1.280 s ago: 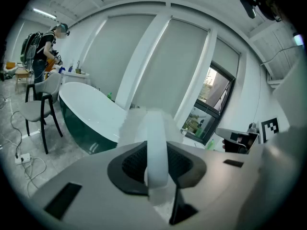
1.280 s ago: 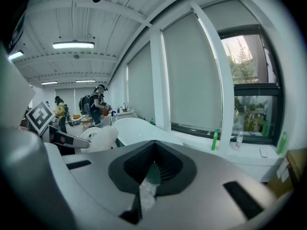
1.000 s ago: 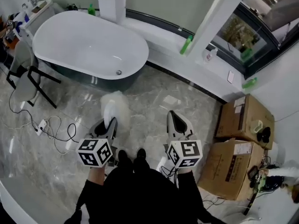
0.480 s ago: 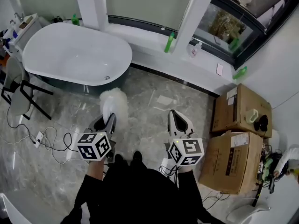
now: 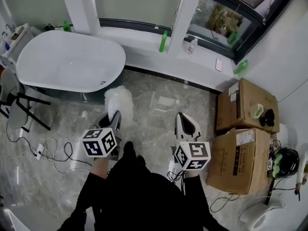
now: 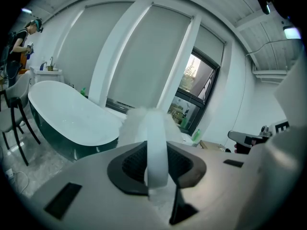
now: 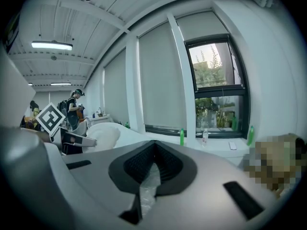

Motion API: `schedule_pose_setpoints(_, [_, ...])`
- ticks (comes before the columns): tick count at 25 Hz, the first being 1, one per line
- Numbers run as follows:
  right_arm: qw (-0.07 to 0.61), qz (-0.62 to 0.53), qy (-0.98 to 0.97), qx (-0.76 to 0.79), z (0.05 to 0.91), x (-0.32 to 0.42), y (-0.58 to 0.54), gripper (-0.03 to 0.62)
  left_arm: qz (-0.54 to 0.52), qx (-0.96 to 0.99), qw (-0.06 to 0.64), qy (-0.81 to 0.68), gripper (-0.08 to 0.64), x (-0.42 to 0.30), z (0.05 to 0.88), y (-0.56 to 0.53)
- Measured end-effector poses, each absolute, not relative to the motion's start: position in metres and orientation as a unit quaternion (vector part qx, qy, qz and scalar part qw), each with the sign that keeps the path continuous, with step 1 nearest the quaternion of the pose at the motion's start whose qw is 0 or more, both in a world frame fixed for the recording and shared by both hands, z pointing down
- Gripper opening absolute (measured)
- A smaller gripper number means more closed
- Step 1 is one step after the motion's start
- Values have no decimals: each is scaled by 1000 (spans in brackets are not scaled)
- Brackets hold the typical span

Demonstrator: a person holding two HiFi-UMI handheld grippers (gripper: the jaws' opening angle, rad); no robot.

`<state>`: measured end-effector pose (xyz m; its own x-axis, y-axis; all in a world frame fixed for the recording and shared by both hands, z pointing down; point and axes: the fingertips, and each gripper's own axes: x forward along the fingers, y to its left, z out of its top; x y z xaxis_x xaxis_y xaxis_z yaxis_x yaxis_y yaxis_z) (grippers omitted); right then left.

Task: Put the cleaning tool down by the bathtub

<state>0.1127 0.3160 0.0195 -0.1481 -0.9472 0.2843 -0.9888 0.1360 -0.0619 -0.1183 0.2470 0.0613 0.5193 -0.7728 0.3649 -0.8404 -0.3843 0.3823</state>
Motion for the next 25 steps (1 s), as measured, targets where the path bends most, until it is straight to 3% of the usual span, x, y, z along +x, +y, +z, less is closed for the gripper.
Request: schedule_pose_setpoints(25, [141, 152, -706, 677, 61, 144, 133, 0, 135, 839, 300, -434, 94, -52, 127, 44])
